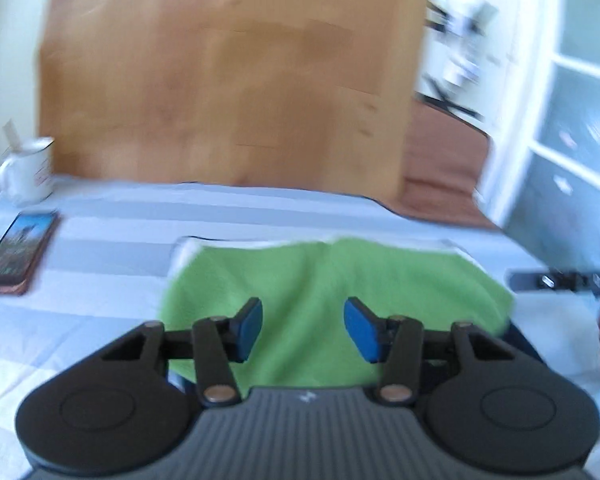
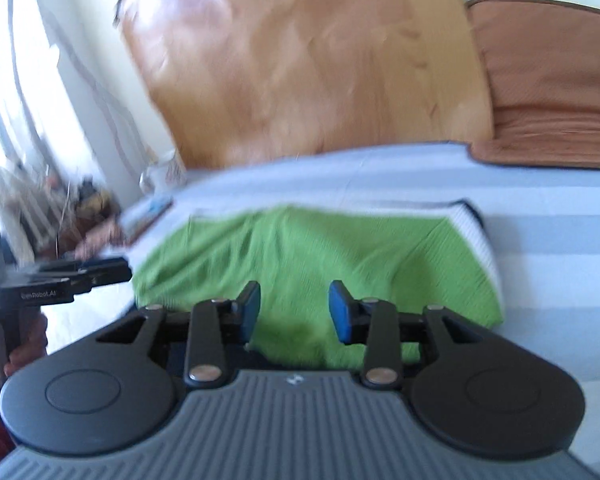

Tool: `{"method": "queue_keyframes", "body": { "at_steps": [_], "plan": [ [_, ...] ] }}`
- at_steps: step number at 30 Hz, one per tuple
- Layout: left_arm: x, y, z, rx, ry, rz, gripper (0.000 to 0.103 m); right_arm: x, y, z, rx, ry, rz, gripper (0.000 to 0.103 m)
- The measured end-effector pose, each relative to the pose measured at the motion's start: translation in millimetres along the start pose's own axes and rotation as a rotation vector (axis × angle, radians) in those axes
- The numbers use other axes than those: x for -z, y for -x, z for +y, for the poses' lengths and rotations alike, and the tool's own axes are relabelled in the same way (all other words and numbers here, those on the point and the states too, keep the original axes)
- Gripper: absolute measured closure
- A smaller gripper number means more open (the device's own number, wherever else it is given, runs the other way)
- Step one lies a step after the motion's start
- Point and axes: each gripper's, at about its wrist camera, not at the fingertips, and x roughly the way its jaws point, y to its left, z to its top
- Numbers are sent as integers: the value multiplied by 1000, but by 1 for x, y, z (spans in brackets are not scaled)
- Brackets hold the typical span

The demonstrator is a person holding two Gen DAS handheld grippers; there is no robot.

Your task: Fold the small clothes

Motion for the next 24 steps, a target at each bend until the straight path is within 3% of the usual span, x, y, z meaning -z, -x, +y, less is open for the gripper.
{"method": "queue_keyframes", "body": {
  "at_steps": [5,8,10,11,12,14,15,20,22,24],
  "plan": [
    [-10,-36,39,-196,142,70,56,-24,-50,16,-6,39,3,63],
    [-6,-49,54,-195,196,118,45,-29,-81,19,-26,62,50,66],
    [-1,-53,55,-200,196,137,46,-29,-102,20,-35,75,89,67],
    [-1,-58,55,-195,196,148,56,-29,-114,19,-42,72,117,67],
    [0,-62,55,-181,195,157,76,-27,-121,15,-54,63,155,67],
    [-2,-66,51,-189,184,148,85,-18,-138,8,-50,59,243,70],
    [-4,-68,51,-198,176,141,86,-15,-137,6,-52,74,211,76],
    [-9,-73,59,-223,204,132,85,-6,-112,3,-77,53,217,76],
    [-7,-71,47,-251,133,140,78,2,-94,5,-81,64,210,73],
    [-4,-64,40,-271,93,139,69,9,-75,6,-146,59,199,72]
  ]
}}
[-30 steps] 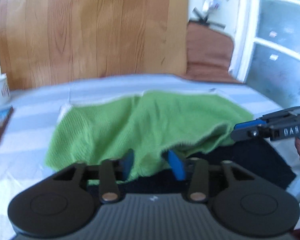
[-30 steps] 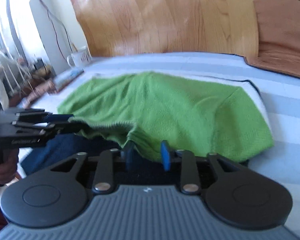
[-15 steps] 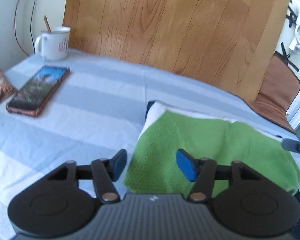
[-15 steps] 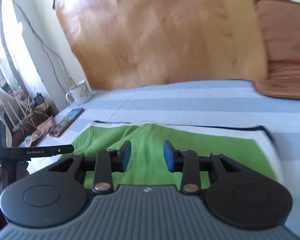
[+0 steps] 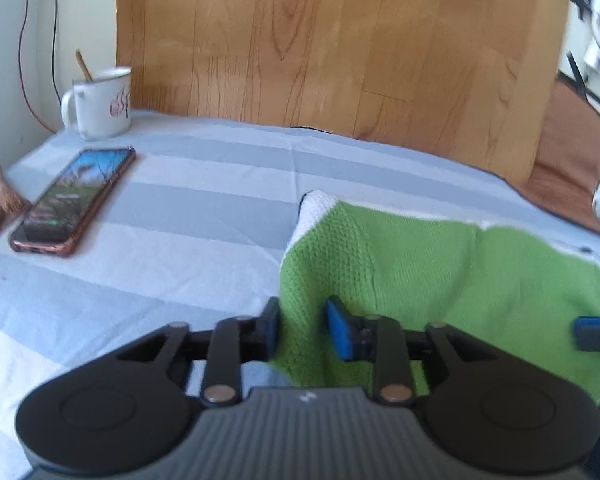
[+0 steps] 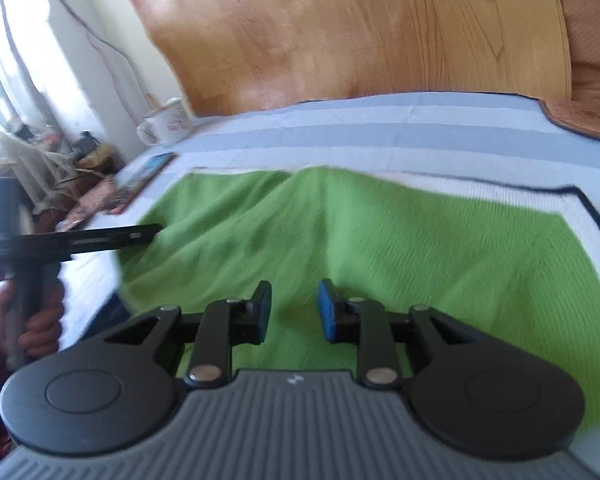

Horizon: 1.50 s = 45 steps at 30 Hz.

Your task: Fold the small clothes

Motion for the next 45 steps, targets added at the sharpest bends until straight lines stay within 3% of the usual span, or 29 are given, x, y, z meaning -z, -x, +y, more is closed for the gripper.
{"method": "queue_keyframes", "body": {
  "at_steps": [5,8,10,13,17,22,26,28,31,33,35,38,39,40,45],
  "plan": [
    [0,28,12,47,92,-42,71,33,0,9,-33,36,46,75],
    [2,46,4,78,61,-57,70,32,7,9,-12,18,36,78],
    [7,62,-1,98,11,-65,68,30,24,7,-7,-19,25,73],
    [21,84,2,145,-49,-53,48,38,61,-3,-25,-57,2,72],
    [47,99,14,196,-63,41,45,65,106,-27,15,-148,2,69],
    [77,100,27,227,-2,199,43,116,143,-48,76,-307,-14,69],
    [90,106,31,268,78,250,30,138,152,-46,60,-360,-36,69],
    [91,112,27,272,89,260,31,141,153,-42,69,-355,-47,69],
    [95,113,19,278,92,269,44,140,162,-45,116,-359,-84,67],
    [97,113,13,250,81,260,55,140,165,-50,126,-378,-114,67],
    [97,110,13,231,94,265,78,142,161,-53,108,-391,-92,67],
    [94,106,22,250,158,285,92,147,147,-47,64,-388,-46,72],
    [93,105,25,264,183,289,92,148,144,-46,44,-393,-21,90],
    [91,106,29,274,208,290,93,147,140,-45,43,-393,-6,93],
    [73,112,52,364,366,244,95,121,163,-46,-50,-392,-138,93]
  ]
}}
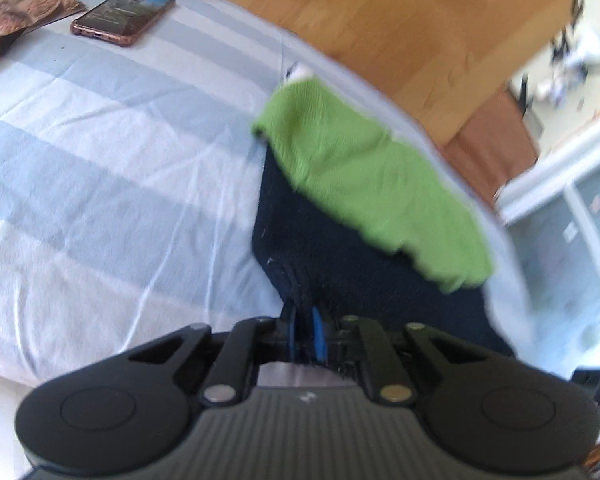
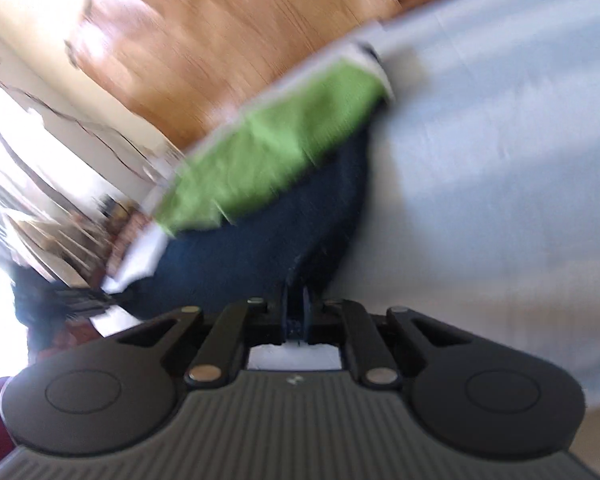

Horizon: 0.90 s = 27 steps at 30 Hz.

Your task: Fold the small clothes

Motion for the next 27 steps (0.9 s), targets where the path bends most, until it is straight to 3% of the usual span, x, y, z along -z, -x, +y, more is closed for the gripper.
{"method": "queue_keyframes", "body": {
  "at_steps": [4,7,8,9,11,12,13,16,19,23,25,27],
  "plan": [
    [-38,7,6,126,116,-86,95,-46,-1,7,-27,12,-114,93],
    [-79,-10,1,158,170,-139,95,-91,-30,-3,15,-13,-177,93],
    [-94,-23,-1,140,192,-157,93,-107,-46,-10,46,-34,-188,93],
    [-108,-38,-3,96,218,-173,86,-119,-65,-16,98,-49,-194,92],
    [-127,-67,-6,-62,245,-171,71,-135,-97,-22,273,-27,-175,81],
    [-130,-77,-6,-108,254,-152,68,-138,-106,-22,334,5,-148,69],
    [-129,-81,-5,-93,255,-142,67,-139,-106,-18,343,42,-148,68],
    [-117,-71,-8,-80,194,-183,65,-129,-80,0,284,142,-227,68],
    [-110,-49,-25,-53,105,-265,65,-127,-67,21,212,208,-237,68],
    [-102,-44,-84,-34,-161,-353,65,-120,-99,61,120,346,-143,68],
    [-91,-53,-107,22,-277,-343,65,-112,-125,75,85,402,-69,69],
    [-80,-71,-126,89,-372,-278,65,-106,-152,75,58,412,16,70]
  ]
}}
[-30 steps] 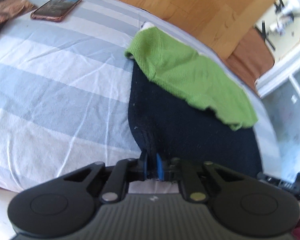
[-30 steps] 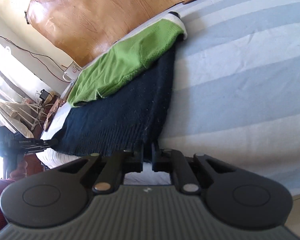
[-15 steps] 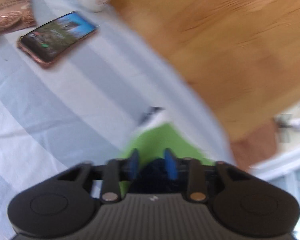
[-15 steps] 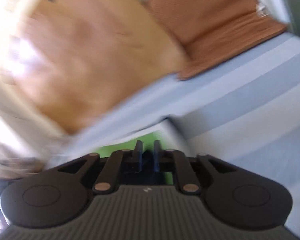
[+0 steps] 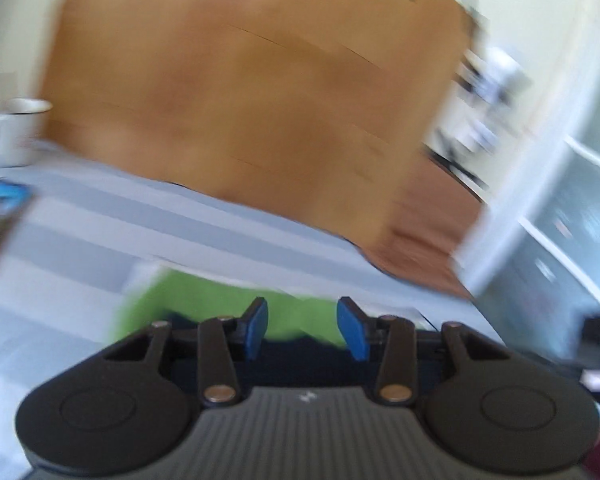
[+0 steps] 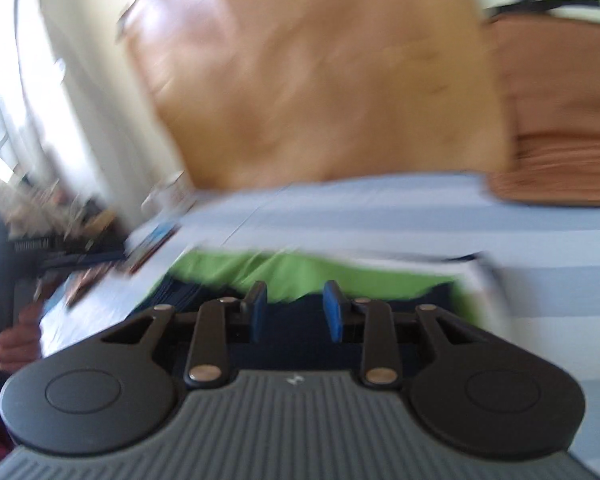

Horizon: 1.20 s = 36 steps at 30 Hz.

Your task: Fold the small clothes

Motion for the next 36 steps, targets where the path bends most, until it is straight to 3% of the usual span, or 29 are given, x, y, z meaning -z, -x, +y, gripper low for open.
{"method": "queue_keyframes", "body": {
  "at_steps": [3,4,5,7,8,9,10,12,15,17,20,22,24,28,30,36],
  "plan": [
    [18,-34,-26,81,-115,107,69,15,-24,-6,34,-8,82,73],
    [25,-46,-32,81,-156,143,72,18,-26,-11,67,-20,87,82],
    [32,-59,-36,57,-190,173,78,20,-25,-19,106,-37,84,88],
    [39,-82,-31,-71,-233,203,86,26,-14,-42,196,-108,39,103],
    [39,-94,-22,-145,-237,206,96,30,-6,-56,156,-186,14,103],
    [36,-101,-7,-139,-192,201,97,35,1,-68,124,-268,-8,103],
    [31,-100,6,-85,-124,201,97,41,7,-72,116,-303,-26,103],
    [21,-103,25,-22,9,235,97,49,14,-68,126,-293,-47,103],
    [19,-97,32,11,51,250,96,52,20,-59,146,-275,-57,102],
    [16,-82,28,27,28,209,90,52,33,-56,148,-281,-89,95],
    [8,-68,30,15,5,139,86,55,60,-59,162,-318,-216,76],
    [5,-75,36,7,28,152,86,61,78,-67,198,-382,-295,50],
    [8,-88,40,-13,40,193,88,69,86,-78,247,-449,-326,37],
    [18,-101,28,-85,-84,158,94,85,77,-96,253,-596,-289,33],
    [20,-101,23,-109,-91,152,94,90,71,-101,229,-639,-273,33],
    [39,-103,1,-202,-240,51,94,84,52,-87,203,-604,-292,31]
  ]
}}
